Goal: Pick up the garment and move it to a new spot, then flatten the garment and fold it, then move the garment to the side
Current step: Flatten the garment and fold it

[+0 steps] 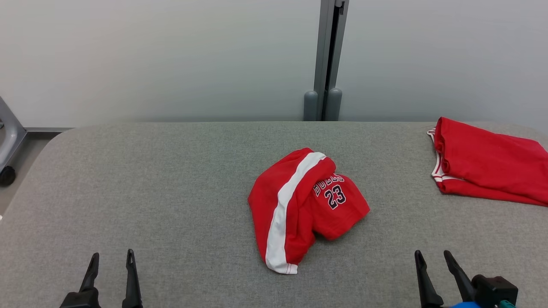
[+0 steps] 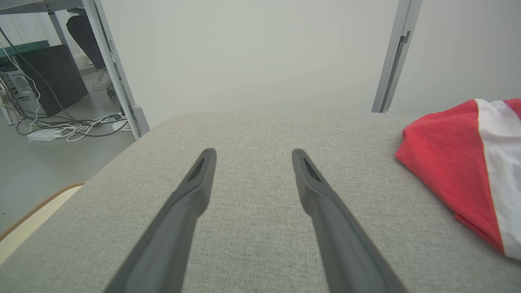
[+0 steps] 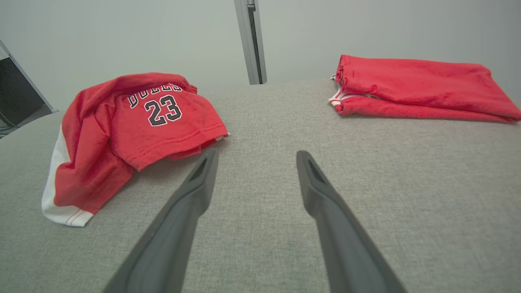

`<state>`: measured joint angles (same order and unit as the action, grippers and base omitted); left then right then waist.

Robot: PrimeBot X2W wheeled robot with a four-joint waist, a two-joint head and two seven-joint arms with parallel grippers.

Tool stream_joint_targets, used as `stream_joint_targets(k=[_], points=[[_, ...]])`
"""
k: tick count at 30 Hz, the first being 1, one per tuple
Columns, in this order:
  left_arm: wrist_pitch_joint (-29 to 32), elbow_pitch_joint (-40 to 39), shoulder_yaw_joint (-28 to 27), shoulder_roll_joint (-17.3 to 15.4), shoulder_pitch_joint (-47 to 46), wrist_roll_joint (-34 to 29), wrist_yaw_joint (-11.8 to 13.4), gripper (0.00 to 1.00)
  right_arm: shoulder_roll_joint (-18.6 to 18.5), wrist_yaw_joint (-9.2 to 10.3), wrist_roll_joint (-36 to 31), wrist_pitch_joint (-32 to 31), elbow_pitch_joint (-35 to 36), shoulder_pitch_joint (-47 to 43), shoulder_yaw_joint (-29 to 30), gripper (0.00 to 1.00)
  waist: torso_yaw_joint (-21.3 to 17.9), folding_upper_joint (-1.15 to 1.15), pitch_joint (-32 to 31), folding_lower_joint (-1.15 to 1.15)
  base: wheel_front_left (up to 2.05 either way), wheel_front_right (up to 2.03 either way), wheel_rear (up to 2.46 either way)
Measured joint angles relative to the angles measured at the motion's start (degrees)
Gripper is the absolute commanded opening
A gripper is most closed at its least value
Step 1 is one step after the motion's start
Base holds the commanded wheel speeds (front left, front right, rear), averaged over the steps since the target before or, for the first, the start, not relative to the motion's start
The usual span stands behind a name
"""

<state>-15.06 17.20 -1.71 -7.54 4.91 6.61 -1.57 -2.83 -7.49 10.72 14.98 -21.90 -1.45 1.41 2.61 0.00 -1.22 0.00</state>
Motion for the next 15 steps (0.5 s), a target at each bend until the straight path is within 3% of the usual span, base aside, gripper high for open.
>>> stream_joint_targets(k=[15], points=[[0.0, 0.5, -1.4, 1.0, 0.0, -1.4, -1.0, 1.0, 0.0, 0.0, 0.0, 0.0, -1.0, 0.1, 0.0, 1.0, -0.2, 0.0, 0.1, 0.0, 0.0, 0.0, 0.0]])
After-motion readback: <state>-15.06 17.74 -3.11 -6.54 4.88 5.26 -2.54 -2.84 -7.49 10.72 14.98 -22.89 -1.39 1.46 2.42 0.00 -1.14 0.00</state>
